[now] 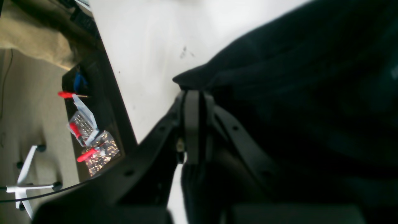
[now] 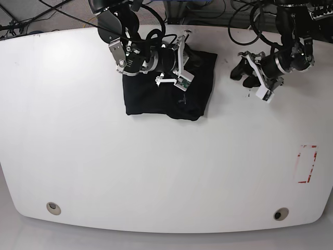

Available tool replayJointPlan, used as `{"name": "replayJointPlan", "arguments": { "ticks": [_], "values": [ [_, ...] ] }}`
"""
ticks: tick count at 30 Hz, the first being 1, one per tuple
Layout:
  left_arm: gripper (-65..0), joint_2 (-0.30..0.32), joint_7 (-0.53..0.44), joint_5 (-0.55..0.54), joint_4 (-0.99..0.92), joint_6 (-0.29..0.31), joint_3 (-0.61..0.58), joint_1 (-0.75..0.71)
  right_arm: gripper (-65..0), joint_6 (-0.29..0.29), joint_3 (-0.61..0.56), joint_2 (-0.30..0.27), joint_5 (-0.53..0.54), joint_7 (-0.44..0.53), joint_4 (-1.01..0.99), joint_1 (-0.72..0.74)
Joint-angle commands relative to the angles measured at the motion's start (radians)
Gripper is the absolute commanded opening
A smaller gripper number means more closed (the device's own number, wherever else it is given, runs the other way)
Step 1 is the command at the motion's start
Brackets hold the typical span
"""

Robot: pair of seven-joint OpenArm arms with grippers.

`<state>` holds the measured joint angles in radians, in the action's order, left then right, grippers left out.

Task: Fold the T-shirt properly
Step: 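Grasp opposite sides of the black shirt bundle with both grippers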

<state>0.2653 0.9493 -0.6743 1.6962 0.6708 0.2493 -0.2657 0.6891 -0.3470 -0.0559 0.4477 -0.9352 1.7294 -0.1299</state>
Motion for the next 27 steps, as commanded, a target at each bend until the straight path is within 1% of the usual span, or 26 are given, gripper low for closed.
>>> {"name": "replayJointPlan", "arguments": {
  "ticks": [1,2,4,7,8,10,13,15,19,22,24,27],
  "values": [
    [-34.7,0.012,-0.017,-0.015,0.020,0.004,0.006,0.007,-53.1,0.009,0.001,0.029,0.013,0.026,-0.019,0.037],
    [-34.7,0.012,-0.017,-0.015,0.023,0.004,0.006,0.007,-48.5,0.009,0.002,0.034,0.012,0.026,-0.029,0.043],
    [-34.7,0.012,-0.017,-0.017,0.040,0.004,-0.006,0.007,-35.5,0.009,-0.002,0.035,0.016,0.026,-0.033,0.052],
    [-34.9,0.012,-0.017,-0.017,0.097,0.004,-0.038,0.007,-22.4,0.009,0.010,0.026,0.016,0.026,0.021,0.045],
    [-34.9,0.012,-0.017,-0.015,0.118,0.004,-0.048,0.007,-20.5,0.009,0.029,0.012,0.018,0.026,0.045,0.040],
    [-34.7,0.012,-0.017,-0.015,0.150,0.004,-0.066,0.007,-20.9,0.009,0.078,-0.012,0.020,0.026,0.086,0.028],
    [-34.7,0.012,-0.017,-0.015,0.189,0.004,-0.098,0.021,-24.7,0.009,0.170,-0.020,0.021,0.026,0.151,0.013],
    [-34.7,0.012,-0.017,-0.011,0.195,0.004,-0.141,0.035,-27.4,0.009,0.227,-0.025,0.021,0.026,0.183,0.009],
    [-34.9,0.012,-0.017,-0.009,0.193,-0.003,-0.242,0.073,-29.5,0.009,0.320,-0.072,0.026,0.026,0.202,0.017],
    [-34.9,0.012,-0.017,-0.008,0.192,-0.003,-0.322,0.085,-31.7,0.009,0.394,-0.112,0.082,0.025,0.194,0.031],
    [-34.9,0.007,-0.017,-0.006,0.190,-0.004,-0.364,0.099,-35.2,0.009,0.421,-0.131,0.110,0.023,0.177,0.046],
    [-34.9,-0.028,-0.017,0.029,0.190,-0.004,-0.431,0.122,-42.8,0.009,0.426,-0.163,0.127,0.023,0.134,0.066]
  ]
}}
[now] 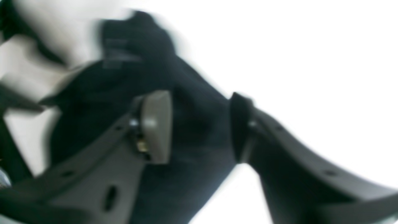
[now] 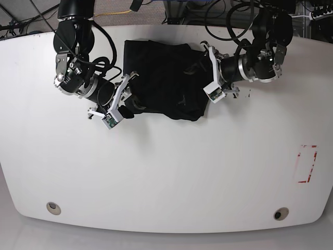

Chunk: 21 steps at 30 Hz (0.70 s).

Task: Fold the T-shirt properly
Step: 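Grasp opposite sides of the black shirt bundle with both grippers, then lift and straighten the bundle between both grippers, setting it down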

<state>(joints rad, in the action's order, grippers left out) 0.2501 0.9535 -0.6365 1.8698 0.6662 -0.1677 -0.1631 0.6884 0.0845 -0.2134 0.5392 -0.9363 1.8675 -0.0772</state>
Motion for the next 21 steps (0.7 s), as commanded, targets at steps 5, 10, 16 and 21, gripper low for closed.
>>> {"name": "replayJointPlan", "arguments": {
  "ticks": [5,10,16,21],
  "values": [
    [-34.9,-0.071,-0.021,0.154,0.012,0.003,-0.105,0.018,-49.1,0.010,-0.012,-0.030,0.034,0.030,-0.113,0.021],
    [-34.9,-0.087,-0.021,0.275,-0.049,0.008,-0.174,0.024,-49.5,0.010,-0.064,-0.036,-0.026,0.127,-0.240,0.041],
    [-35.0,-0.045,-0.023,0.274,-0.112,0.032,-0.171,0.053,-49.6,0.010,-0.091,-0.036,-0.164,0.247,-0.362,0.043],
    [-35.0,-0.015,-0.026,0.278,-0.207,0.032,-0.169,0.124,-49.6,0.010,-0.085,-0.044,-0.181,0.271,-0.392,0.040]
  ]
}}
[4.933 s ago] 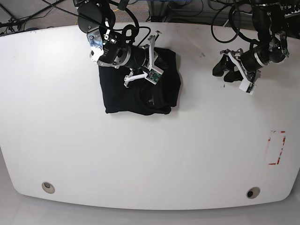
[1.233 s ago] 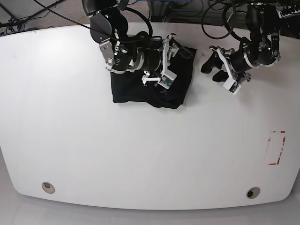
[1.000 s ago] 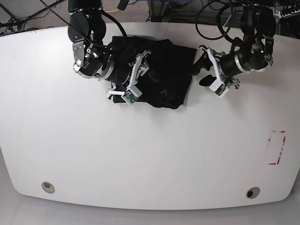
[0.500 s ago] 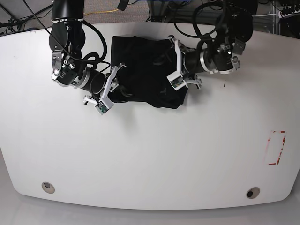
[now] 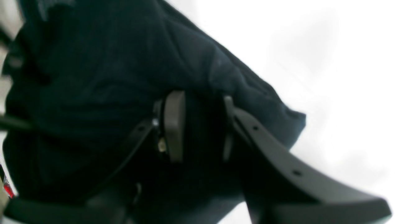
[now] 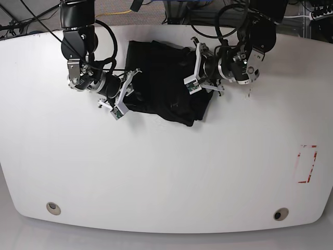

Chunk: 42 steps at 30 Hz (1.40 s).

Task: Fold the T-shirt properly
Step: 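Lift and straighten the bundle between both grippers, setting it down, then release with the right gripper and grasp the bundle with the left gripper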

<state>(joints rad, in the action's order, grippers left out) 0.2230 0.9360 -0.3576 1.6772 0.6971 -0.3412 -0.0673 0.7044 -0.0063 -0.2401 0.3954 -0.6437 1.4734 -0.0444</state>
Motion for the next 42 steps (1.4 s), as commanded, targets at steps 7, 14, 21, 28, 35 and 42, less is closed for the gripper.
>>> {"name": "replayJointPlan", "arguments": {
  "ticks": [7,14,21,28,35,42],
  "values": [
    [-35.0,0.017,-0.019,-0.004,-0.150,0.001,0.003,0.159,-49.6,-0.006,0.024,-0.044,-0.029,-0.021,0.052,-0.042],
    [-35.0,0.016,-0.022,-0.005,-0.177,0.001,0.003,0.271,-49.6,-0.006,-0.008,-0.035,-0.036,-0.054,0.171,-0.116],
    [-35.0,0.016,-0.018,-0.007,-0.157,0.001,0.004,0.335,-49.6,-0.006,-0.133,-0.002,-0.029,-0.086,0.258,-0.121],
    [-34.9,0.016,0.070,-0.007,0.016,0.001,0.121,0.306,-49.6,-0.006,-0.133,0.032,-0.026,-0.146,0.362,-0.111],
    [-34.9,0.009,0.119,-0.007,0.191,0.001,0.135,0.163,-49.1,-0.006,-0.134,0.068,0.052,-0.232,0.444,-0.096],
    [-35.0,-0.027,0.119,-0.001,0.203,0.001,0.138,0.030,-49.1,-0.006,-0.137,0.114,0.069,-0.230,0.310,-0.032]
  ]
}}
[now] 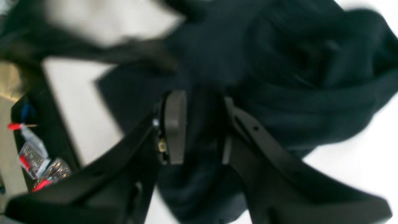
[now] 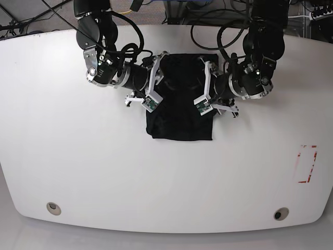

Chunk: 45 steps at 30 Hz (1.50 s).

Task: Fold the T-shirt properly
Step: 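Release with the right gripper and grasp the bundle with the left gripper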

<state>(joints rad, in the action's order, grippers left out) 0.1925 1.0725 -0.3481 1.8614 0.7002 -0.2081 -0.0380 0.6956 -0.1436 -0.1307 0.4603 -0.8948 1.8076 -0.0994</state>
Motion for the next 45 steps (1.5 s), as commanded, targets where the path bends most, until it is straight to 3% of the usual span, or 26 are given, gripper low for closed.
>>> {"name": "replayJointPlan", "arguments": {
  "ticks": [1,6,13,21,26,32,35,38,41,45],
  "values": [
    [-35.0,0.002,-0.018,-0.010,0.019,-0.002,0.005,-0.017,-49.1,0.003,0.000,0.004,-0.008,0.022,-0.059,0.040],
    [-35.0,0.000,-0.019,-0.009,0.016,-0.002,0.000,-0.072,-49.6,0.003,0.003,-0.013,-0.039,0.027,-0.174,0.103],
    [-35.0,0.008,-0.022,-0.009,-0.092,-0.002,-0.001,-0.087,-49.6,0.003,0.005,-0.122,-0.030,0.082,-0.240,0.181],
    [-35.0,0.054,-0.022,-0.016,-0.090,-0.002,-0.038,-0.089,-49.6,0.003,0.005,-0.185,-0.036,0.085,-0.269,0.264],
    [-35.0,0.054,-0.022,-0.016,-0.013,-0.002,-0.037,-0.086,-49.6,0.003,0.063,-0.183,-0.030,0.070,-0.246,0.270],
    [-35.0,0.046,-0.021,-0.015,0.040,-0.002,-0.037,-0.079,-49.3,0.003,0.220,-0.140,-0.028,-0.062,-0.125,0.229],
    [-34.7,-0.009,-0.022,0.001,0.040,-0.002,-0.026,-0.055,-49.1,0.003,0.269,-0.132,-0.028,-0.094,-0.071,0.212],
    [-33.3,-0.066,-0.022,0.047,0.054,-0.107,-0.023,-0.056,-49.1,0.003,0.296,-0.132,-0.028,-0.117,-0.027,0.166],
    [-26.2,-0.097,-0.028,0.086,0.059,-0.210,-0.078,-0.027,-49.1,0.003,0.304,-0.132,-0.028,-0.117,-0.012,0.139],
    [-18.9,-0.146,-0.133,0.145,0.059,-0.360,-0.161,0.008,-49.3,0.003,0.302,-0.129,-0.028,-0.122,-0.007,0.112]
  ]
}}
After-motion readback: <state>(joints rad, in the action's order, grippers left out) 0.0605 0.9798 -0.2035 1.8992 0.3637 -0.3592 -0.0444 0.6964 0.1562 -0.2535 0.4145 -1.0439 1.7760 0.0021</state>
